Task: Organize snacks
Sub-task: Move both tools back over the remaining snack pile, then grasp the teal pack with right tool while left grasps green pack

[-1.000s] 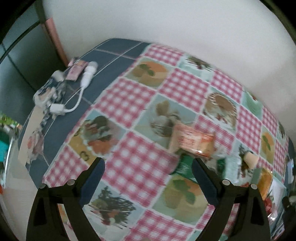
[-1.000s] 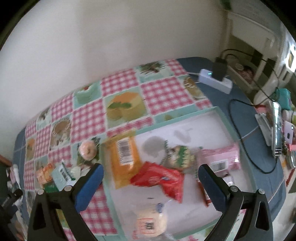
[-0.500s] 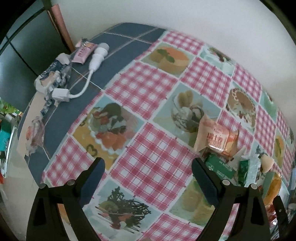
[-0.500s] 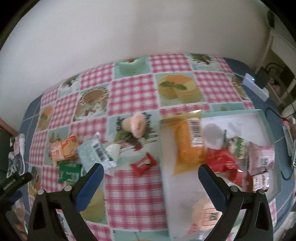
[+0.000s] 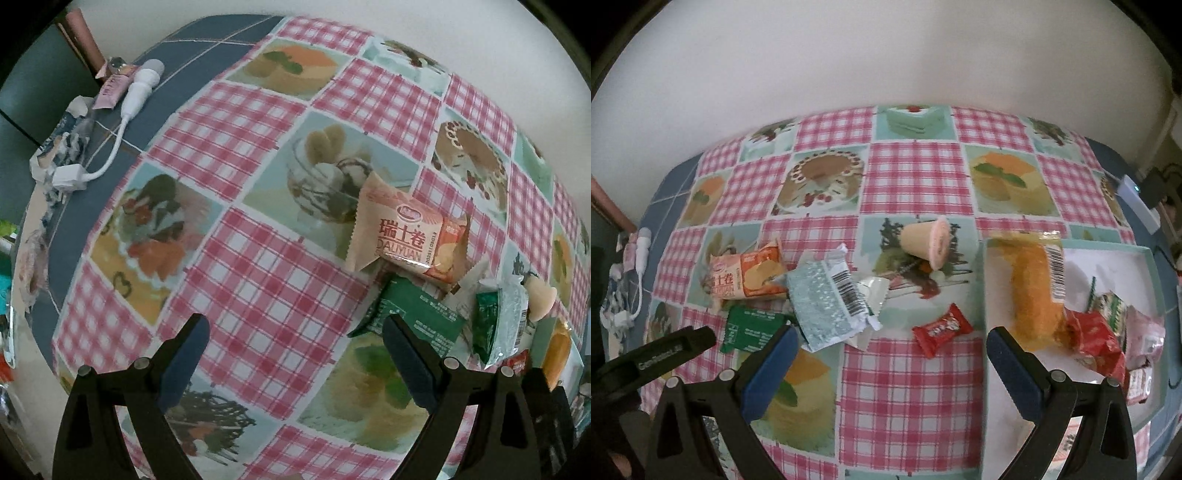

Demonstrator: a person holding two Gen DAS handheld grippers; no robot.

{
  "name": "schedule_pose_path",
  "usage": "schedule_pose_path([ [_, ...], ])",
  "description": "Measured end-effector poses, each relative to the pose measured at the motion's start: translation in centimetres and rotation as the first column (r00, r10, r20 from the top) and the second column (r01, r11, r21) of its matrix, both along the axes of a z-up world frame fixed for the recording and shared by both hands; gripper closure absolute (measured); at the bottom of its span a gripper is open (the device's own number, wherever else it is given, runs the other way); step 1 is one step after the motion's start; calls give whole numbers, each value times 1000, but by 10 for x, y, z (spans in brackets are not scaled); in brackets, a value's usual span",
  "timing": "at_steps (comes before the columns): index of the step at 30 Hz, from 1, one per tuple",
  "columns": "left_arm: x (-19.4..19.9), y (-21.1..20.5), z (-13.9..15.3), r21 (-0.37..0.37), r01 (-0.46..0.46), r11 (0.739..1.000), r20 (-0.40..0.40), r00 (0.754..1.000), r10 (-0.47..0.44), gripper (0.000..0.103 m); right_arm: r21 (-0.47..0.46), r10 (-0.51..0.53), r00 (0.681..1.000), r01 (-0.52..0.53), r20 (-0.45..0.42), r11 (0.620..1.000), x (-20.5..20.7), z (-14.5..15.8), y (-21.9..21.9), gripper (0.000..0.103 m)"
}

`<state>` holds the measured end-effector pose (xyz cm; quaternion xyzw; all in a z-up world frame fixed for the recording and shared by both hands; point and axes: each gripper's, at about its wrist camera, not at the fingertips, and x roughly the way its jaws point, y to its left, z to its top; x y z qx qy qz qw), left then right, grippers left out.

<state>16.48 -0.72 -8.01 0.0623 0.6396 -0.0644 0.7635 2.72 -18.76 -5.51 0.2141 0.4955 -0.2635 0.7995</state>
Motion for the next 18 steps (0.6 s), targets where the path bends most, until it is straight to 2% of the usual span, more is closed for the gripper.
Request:
schedule_pose_path([
  [6, 4, -4, -5, -17, -12, 1000, -11, 1000, 12, 8, -16, 43, 999, -43, 4, 999, 16, -9, 7, 0],
  [18, 22, -5, -27, -44, -35, 998, -43, 999, 33, 8, 9, 70, 998, -70, 3, 998, 41, -32, 10, 15],
])
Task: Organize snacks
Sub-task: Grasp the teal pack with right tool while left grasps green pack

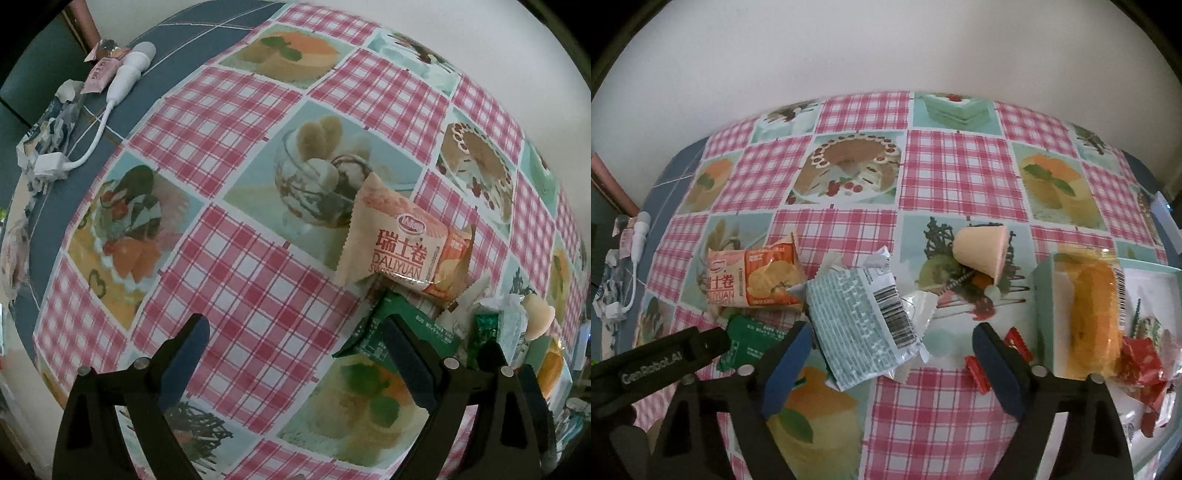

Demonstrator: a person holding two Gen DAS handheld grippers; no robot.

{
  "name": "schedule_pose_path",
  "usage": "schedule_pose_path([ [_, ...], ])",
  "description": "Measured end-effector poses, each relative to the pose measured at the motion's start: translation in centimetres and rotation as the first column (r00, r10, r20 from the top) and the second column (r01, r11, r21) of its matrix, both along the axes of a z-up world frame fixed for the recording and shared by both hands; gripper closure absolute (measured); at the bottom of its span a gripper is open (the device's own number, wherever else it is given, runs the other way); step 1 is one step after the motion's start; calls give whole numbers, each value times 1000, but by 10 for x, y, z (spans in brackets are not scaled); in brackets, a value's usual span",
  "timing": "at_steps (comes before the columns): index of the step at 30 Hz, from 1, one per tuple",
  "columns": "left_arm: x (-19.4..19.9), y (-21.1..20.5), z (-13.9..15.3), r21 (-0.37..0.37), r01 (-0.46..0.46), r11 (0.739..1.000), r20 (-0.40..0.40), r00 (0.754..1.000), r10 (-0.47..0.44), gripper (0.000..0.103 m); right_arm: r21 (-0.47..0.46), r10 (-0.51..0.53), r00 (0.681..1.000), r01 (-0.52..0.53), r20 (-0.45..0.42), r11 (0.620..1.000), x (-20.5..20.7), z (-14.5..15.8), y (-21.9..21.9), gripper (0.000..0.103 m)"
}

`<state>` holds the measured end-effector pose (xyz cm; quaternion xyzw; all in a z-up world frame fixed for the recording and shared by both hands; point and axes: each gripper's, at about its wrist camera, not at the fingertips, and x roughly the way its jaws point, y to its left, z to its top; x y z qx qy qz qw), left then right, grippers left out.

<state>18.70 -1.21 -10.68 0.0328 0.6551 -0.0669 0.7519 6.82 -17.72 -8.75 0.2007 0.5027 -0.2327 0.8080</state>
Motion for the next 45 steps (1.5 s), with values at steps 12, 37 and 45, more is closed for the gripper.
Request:
schedule_pose_path([
  [12, 2, -4, 3, -29, 29, 999, -1, 1000, -29, 8, 73, 6, 999, -8, 32, 997, 2, -6, -1, 44],
  [37, -39, -73, -14, -81, 170, 982, -46, 984, -174, 8, 132, -90, 995, 96, -46, 987, -35, -8, -42, 47],
  [45, -45, -78, -14, -74, 189, 979, -25, 981, -191, 24, 139, -101, 994, 106, -43, 985, -40, -3, -43, 47],
])
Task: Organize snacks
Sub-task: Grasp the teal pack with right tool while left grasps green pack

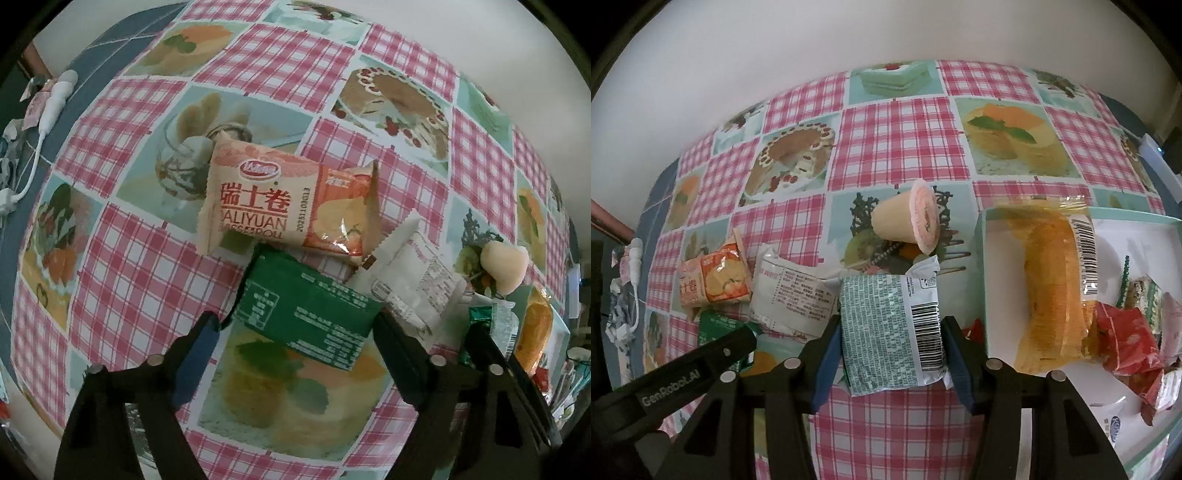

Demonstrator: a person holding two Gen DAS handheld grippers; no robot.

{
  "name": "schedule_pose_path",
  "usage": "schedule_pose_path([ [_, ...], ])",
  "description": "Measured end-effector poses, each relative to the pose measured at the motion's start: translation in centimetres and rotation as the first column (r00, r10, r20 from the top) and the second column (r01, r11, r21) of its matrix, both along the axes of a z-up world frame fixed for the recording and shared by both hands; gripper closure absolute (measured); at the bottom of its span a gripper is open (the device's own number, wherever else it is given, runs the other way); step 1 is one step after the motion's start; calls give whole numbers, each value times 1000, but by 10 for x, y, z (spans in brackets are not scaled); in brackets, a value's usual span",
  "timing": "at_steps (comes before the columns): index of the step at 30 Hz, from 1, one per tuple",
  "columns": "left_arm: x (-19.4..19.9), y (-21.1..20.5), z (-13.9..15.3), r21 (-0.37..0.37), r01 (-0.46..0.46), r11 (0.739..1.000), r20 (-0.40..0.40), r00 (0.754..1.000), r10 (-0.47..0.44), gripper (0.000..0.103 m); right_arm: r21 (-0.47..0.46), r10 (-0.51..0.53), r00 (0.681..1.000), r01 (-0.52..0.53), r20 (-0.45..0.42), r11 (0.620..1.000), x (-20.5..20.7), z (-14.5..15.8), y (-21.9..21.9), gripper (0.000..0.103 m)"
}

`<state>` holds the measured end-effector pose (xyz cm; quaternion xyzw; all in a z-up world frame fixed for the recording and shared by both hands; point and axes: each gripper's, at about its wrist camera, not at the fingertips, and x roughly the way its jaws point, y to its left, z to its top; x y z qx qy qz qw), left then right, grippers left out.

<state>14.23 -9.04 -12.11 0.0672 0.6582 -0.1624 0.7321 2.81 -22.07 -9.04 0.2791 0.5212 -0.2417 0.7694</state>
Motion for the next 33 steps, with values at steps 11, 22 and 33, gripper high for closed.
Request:
schedule_pose_path([
  [11, -14, -8, 33, -44, -4, 999, 27, 1000, 5, 47, -12, -1, 999, 1, 50, 1000, -6, 22, -1, 48],
  [22, -18, -4, 42, -65, -8, 998, 39, 999, 11, 63, -15, -14, 995, 15, 94, 1000, -15, 43, -11, 48],
  [33, 11, 44, 32, -116, -140, 983, 39, 989, 145, 41, 25, -29, 996, 27, 84, 999, -15, 28, -13, 48],
])
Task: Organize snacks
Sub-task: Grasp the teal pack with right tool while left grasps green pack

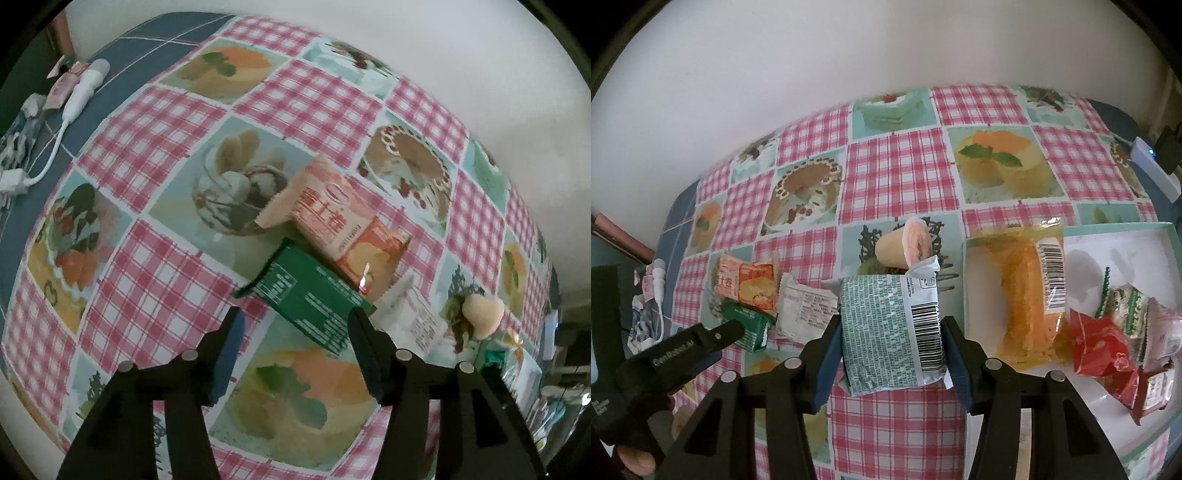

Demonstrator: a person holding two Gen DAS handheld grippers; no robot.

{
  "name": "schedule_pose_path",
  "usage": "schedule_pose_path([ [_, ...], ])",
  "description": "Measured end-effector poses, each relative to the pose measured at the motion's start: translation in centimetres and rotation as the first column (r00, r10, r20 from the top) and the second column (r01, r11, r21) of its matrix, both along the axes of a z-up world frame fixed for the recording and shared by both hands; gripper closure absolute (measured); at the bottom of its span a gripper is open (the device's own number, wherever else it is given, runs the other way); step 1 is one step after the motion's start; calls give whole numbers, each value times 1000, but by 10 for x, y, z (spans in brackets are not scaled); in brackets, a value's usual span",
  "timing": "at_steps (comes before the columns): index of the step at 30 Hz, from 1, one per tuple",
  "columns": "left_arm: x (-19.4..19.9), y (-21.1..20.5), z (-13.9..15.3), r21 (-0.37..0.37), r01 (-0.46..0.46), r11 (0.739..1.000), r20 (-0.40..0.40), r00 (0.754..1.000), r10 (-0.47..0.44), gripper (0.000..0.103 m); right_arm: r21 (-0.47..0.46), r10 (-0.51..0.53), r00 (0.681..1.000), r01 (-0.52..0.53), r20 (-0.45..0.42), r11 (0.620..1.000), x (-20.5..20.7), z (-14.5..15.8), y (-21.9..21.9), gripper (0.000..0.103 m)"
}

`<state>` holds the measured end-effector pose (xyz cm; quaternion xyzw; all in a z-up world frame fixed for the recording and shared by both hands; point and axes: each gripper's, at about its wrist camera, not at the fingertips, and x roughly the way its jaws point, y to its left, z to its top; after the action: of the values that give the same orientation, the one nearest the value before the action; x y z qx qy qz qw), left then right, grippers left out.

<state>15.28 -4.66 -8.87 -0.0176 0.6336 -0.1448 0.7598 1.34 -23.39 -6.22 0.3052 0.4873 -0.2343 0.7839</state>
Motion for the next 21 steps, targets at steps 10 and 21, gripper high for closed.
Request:
schedule_pose_path([
  [10, 12, -1, -13, -15, -62, 998, -22, 998, 62, 26, 19, 8, 1000, -7, -20, 1000, 5, -12, 1, 48],
  [21, 16, -38, -29, 76, -35, 997, 33, 999, 32, 26, 23, 8, 1000, -7, -29, 1000, 6, -17, -1, 48],
])
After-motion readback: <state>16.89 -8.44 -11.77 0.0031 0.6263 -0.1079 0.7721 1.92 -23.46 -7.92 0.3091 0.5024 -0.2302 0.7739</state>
